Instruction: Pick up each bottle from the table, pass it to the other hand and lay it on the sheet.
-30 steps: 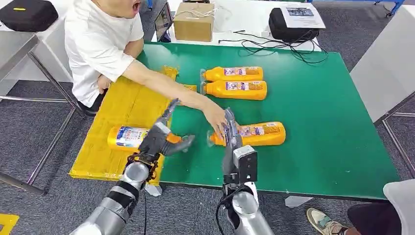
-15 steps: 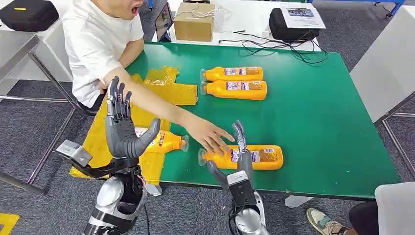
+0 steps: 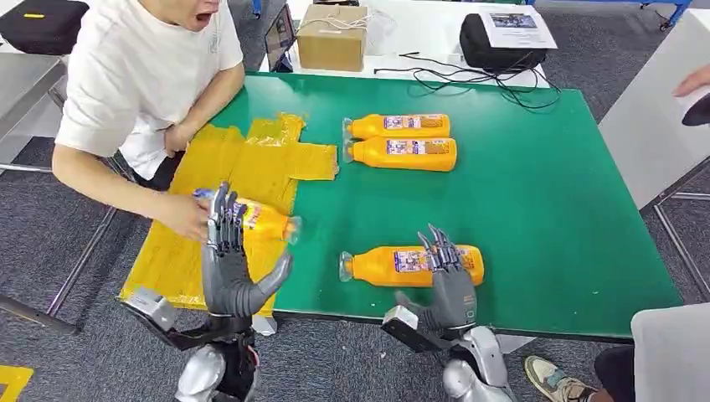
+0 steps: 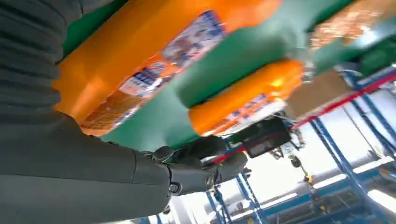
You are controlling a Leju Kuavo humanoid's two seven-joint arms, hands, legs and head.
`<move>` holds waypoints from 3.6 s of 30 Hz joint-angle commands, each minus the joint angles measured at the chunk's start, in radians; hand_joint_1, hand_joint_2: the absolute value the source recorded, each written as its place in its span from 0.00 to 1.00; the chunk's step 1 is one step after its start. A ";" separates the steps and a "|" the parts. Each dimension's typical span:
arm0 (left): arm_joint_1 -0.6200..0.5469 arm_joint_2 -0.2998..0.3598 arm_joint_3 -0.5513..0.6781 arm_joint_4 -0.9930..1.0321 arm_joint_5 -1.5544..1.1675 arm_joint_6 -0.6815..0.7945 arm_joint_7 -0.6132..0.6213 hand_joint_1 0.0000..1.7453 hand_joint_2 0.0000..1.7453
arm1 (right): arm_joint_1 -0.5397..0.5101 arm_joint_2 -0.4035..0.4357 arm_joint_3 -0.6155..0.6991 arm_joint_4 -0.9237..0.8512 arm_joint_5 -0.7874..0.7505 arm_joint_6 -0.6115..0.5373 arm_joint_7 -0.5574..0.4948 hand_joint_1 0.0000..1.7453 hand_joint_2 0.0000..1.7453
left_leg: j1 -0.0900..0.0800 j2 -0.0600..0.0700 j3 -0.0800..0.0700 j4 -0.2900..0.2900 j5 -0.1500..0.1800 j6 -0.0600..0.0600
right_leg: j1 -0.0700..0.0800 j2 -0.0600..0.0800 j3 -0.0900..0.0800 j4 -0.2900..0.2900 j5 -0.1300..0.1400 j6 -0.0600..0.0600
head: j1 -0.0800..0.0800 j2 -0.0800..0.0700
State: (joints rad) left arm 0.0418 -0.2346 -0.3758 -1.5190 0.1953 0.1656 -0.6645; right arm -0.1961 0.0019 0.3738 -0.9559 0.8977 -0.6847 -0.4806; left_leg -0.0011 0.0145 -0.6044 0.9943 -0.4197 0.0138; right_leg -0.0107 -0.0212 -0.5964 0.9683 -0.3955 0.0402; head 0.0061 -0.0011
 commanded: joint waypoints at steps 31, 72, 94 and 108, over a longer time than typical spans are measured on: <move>0.024 -0.006 -0.017 0.020 0.068 -0.084 0.161 0.00 1.00 | -0.445 0.002 0.270 0.466 0.302 0.514 0.449 0.00 1.00 | 0.000 0.000 0.005 0.000 0.001 0.001 | 0.000 0.002 0.004 0.000 0.000 -0.001 | 0.000 0.000; 0.082 0.042 -0.077 -0.029 -0.023 -0.056 0.231 0.00 1.00 | -0.359 -0.229 0.221 0.305 0.283 0.653 0.618 0.00 1.00 | -0.001 -0.002 0.008 -0.001 0.001 0.001 | -0.001 0.000 0.008 -0.002 0.001 0.000 | 0.000 0.000; 0.048 0.047 -0.084 -0.021 0.023 -0.089 0.219 0.00 1.00 | -0.354 -0.111 0.143 0.381 0.163 0.428 0.396 0.00 1.00 | 0.000 -0.001 0.010 -0.001 0.001 0.001 | 0.000 0.001 0.008 -0.001 0.001 0.000 | 0.000 0.000; 0.035 0.045 -0.105 0.000 0.029 -0.098 0.217 0.00 1.00 | -0.348 -0.056 0.171 0.354 0.156 0.414 0.342 0.00 1.00 | -0.001 0.000 0.007 -0.001 0.001 0.001 | -0.001 0.002 0.005 -0.001 0.002 0.000 | 0.000 0.000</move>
State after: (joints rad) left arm 0.1147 -0.2232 -0.4547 -1.5839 0.2197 0.0710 -0.4459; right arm -0.5312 -0.0965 0.5230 -0.6367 1.0590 -0.3220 -0.1304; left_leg -0.0019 0.0148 -0.5997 0.9944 -0.4181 0.0160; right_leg -0.0112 -0.0208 -0.5925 0.9682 -0.3935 0.0416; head 0.0061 -0.0011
